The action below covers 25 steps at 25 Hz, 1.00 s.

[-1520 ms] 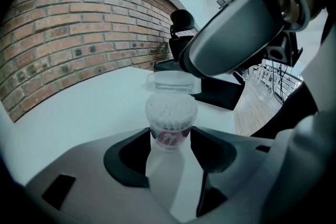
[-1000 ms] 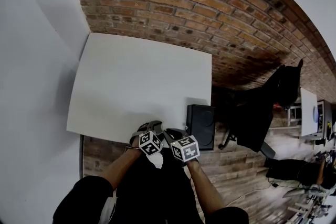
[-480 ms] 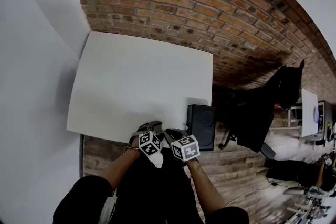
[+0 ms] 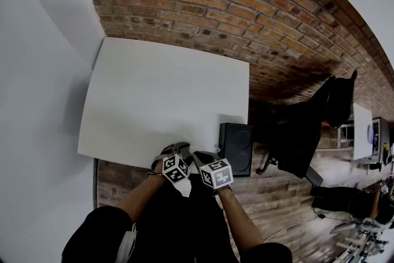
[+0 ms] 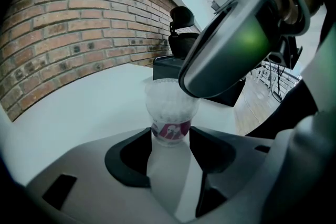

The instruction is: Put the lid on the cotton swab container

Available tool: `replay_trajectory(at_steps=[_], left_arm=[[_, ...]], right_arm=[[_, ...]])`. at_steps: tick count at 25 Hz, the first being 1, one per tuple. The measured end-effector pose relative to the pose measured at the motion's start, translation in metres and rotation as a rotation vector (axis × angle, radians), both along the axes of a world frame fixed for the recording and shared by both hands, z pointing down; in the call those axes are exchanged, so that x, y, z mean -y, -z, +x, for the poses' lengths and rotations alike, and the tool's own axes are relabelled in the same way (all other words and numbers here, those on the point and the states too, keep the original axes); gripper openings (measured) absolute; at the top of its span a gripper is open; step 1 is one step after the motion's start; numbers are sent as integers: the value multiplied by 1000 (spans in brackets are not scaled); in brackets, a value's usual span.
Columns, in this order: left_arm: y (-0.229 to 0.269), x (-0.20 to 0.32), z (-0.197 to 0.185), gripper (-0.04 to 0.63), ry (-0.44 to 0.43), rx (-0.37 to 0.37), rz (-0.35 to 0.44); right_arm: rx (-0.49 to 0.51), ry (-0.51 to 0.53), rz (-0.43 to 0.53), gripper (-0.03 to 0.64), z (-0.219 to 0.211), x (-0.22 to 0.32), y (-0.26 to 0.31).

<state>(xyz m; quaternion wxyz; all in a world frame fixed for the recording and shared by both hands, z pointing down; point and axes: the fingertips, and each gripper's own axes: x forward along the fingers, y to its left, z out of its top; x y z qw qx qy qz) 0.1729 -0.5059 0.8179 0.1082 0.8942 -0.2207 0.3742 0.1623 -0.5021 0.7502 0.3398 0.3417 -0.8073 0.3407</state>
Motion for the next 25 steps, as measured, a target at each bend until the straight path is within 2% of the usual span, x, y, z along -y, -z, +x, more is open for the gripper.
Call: replay_trajectory(at_steps=[7, 20, 25], left_arm=[[1, 0, 0, 238, -8, 1, -1], [8, -2, -1, 238, -26, -10, 1], [16, -9, -16, 239, 4, -30, -8]], right_arm=[[-82, 12, -12, 26, -1, 1, -3], [-129, 35, 28, 26, -1, 0, -6], [-146, 40, 45, 26, -1, -2, -4]])
